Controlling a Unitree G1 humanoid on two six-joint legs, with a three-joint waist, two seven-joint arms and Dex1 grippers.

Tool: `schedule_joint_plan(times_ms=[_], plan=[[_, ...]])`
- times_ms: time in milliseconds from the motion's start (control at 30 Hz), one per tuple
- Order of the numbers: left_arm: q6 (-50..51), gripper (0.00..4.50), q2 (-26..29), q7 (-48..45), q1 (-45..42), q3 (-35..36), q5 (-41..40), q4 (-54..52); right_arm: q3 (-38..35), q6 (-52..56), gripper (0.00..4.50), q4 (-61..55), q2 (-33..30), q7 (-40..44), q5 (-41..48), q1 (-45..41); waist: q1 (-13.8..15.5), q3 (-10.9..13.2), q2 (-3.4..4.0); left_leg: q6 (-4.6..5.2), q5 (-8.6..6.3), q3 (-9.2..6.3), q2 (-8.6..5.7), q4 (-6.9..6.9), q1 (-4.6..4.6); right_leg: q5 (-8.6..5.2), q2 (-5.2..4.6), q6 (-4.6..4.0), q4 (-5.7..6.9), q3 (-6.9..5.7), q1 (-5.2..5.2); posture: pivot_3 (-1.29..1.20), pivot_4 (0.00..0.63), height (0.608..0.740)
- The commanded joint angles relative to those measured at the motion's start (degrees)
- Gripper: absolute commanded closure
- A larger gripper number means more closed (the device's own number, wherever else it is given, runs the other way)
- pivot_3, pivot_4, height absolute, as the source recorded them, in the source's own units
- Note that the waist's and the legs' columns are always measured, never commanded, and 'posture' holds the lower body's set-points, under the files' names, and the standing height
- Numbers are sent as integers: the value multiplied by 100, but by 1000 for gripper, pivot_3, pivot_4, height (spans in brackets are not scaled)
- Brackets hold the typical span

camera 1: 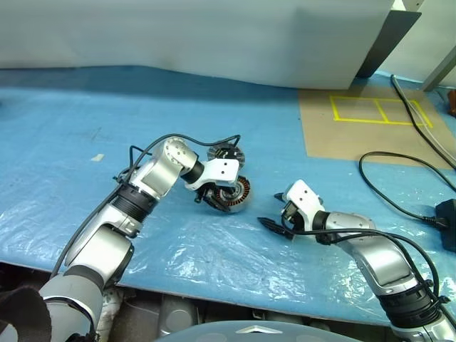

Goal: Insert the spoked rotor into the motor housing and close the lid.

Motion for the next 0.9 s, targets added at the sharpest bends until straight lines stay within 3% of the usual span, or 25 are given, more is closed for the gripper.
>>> schedule_joint_plan(times_ms=[33, 133, 333, 567, 667, 800, 900], plan=[[109, 1445, -55, 69, 22, -125, -65, 94, 14, -72, 0, -124, -1, -9, -15, 12, 1, 0, 0, 0, 0, 0, 0, 0, 0, 0, 0, 0, 0, 0, 0, 0, 150, 740], [198, 498, -110, 289, -103, -162, 44, 304, 24, -96, 0, -115, -11, -4, -39, 44, -1, 0, 0, 0, 0, 0, 0, 1, 0, 0, 0, 0, 0, 0, 0, 0, 150, 740], [189, 498, 201, 72, -30, -121, -119, 60, -12, -128, 0, -39, -13, 13, -45, -29, -23, 0, 0, 0, 0, 6, 1, 4, 2, 0, 1, 0, 1, 7, 1, 0, 150, 740], [699, 498, 901, -493, 308, 293, -981, -858, -73, -137, 0, 27, 38, 69, 53, -126, -80, 1, 1, -1, 0, 8, 4, -4, 3, -2, 4, -4, 0, 5, -12, 0, 150, 740], [121, 498, 1090, -442, 558, 695, -1365, -1035, -87, -146, 0, 62, 85, 79, 108, -153, -96, 1, 2, -1, 0, 8, 3, -5, -2, -2, 4, -4, -1, 4, -13, 0, 150, 740], [-381, 498, 758, 364, 796, 1403, -1788, -1034, -188, -239, 0, 100, 205, 35, 181, -212, -90, 1, 2, -1, 0, 7, 4, -2, -8, -2, 3, -4, 0, -1, -12, 0, 150, 740], [-44, 498, 717, 643, 962, 1675, -2088, -1353, -195, -232, 0, 95, 213, 29, 187, -219, -99, 1, 2, -1, 0, 7, 4, 4, -11, -2, 2, -4, 0, 0, -12, 0, 150, 740]])
